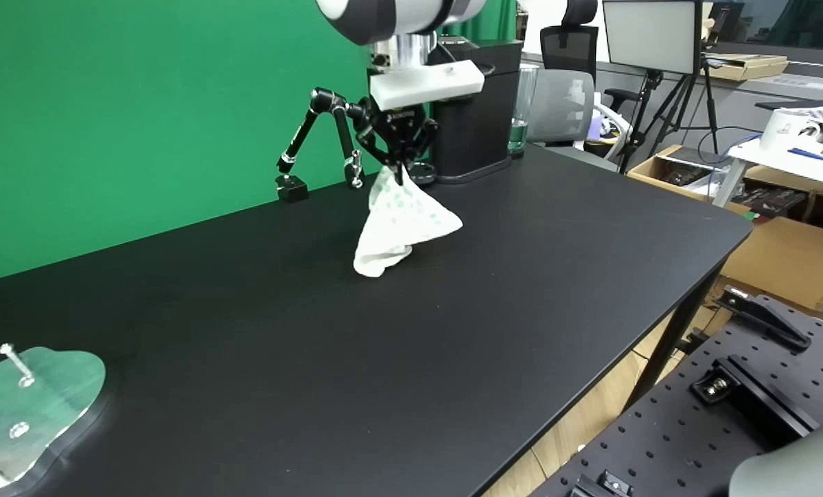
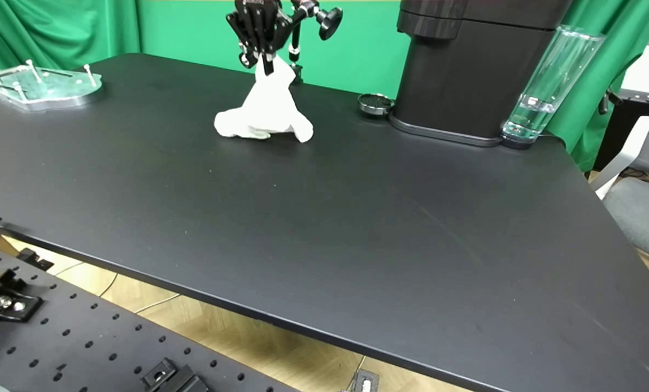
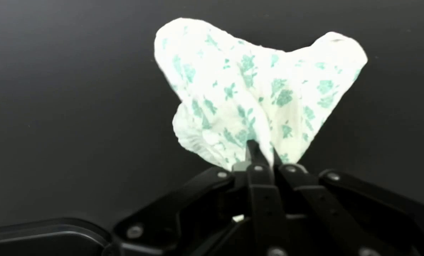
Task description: Hang the cloth on the object
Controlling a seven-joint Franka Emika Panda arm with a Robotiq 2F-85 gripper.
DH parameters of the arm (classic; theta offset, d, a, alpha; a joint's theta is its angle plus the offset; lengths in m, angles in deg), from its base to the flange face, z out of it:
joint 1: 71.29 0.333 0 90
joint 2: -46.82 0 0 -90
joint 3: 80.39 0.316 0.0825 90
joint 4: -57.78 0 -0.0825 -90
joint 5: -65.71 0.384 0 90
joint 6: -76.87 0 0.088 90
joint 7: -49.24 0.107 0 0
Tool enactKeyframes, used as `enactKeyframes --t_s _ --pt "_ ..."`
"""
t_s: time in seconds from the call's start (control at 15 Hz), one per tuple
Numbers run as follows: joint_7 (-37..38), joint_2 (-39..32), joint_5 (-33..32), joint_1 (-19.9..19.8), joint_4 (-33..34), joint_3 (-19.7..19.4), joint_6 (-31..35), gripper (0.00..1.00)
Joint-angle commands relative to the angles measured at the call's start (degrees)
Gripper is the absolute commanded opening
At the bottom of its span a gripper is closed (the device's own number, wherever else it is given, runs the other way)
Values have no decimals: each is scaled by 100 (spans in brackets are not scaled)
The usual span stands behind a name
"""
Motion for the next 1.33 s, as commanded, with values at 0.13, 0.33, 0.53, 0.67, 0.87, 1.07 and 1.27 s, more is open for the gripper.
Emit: enactKeyframes --t_s 0.13,0.33,0.53,0.67,0.87,1.07,1.27 --pt "369 262 -52 -932 899 1241 -694 1" --pt "376 250 -10 -1154 1194 1579 -791 1" --pt "381 229 13 -1282 1281 1771 -832 1" --pt "487 238 -41 -1303 1273 1834 -895 1" --pt "696 189 -89 -1277 1159 1903 -903 1" --pt "829 97 -109 -1216 1153 1988 -984 1" --pt "915 32 -151 -1186 1173 2027 -1067 1"
